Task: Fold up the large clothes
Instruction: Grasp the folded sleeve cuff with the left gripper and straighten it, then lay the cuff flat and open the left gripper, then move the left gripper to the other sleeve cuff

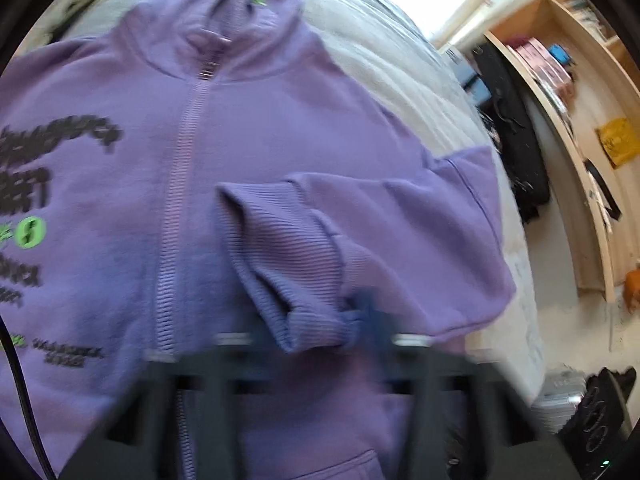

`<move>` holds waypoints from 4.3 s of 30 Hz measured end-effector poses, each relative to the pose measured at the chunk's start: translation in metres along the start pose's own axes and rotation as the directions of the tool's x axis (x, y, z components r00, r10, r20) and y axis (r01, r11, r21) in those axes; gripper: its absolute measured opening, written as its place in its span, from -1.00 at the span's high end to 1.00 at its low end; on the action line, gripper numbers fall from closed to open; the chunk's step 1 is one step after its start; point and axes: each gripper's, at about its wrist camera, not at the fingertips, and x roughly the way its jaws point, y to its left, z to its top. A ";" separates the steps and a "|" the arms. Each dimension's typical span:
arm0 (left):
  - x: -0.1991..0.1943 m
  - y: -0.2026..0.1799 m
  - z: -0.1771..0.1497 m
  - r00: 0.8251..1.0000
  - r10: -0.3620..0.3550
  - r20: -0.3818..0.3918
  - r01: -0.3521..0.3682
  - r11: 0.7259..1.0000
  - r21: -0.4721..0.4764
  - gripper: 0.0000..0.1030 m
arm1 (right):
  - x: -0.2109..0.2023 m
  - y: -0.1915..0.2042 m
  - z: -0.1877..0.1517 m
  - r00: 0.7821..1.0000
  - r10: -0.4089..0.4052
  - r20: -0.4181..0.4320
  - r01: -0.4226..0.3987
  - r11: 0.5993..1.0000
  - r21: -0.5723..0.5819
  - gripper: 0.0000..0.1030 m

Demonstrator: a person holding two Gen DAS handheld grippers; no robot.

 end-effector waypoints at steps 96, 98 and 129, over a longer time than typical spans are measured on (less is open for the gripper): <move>-0.126 0.063 -0.012 0.840 0.446 0.309 -0.505 0.851 0.144 -0.08 | 0.016 0.038 0.060 0.992 -0.105 -0.066 0.110 0.991 0.071 0.27; -0.144 0.065 -0.019 0.837 0.444 0.320 -0.504 0.853 0.136 -0.14 | 0.005 0.061 0.056 0.993 -0.099 -0.058 0.102 0.994 0.047 0.27; -0.319 0.366 -0.088 0.824 0.475 0.310 -0.404 0.875 -0.267 -0.28 | 0.028 0.408 0.031 1.000 -0.002 0.018 0.006 0.972 -0.235 0.27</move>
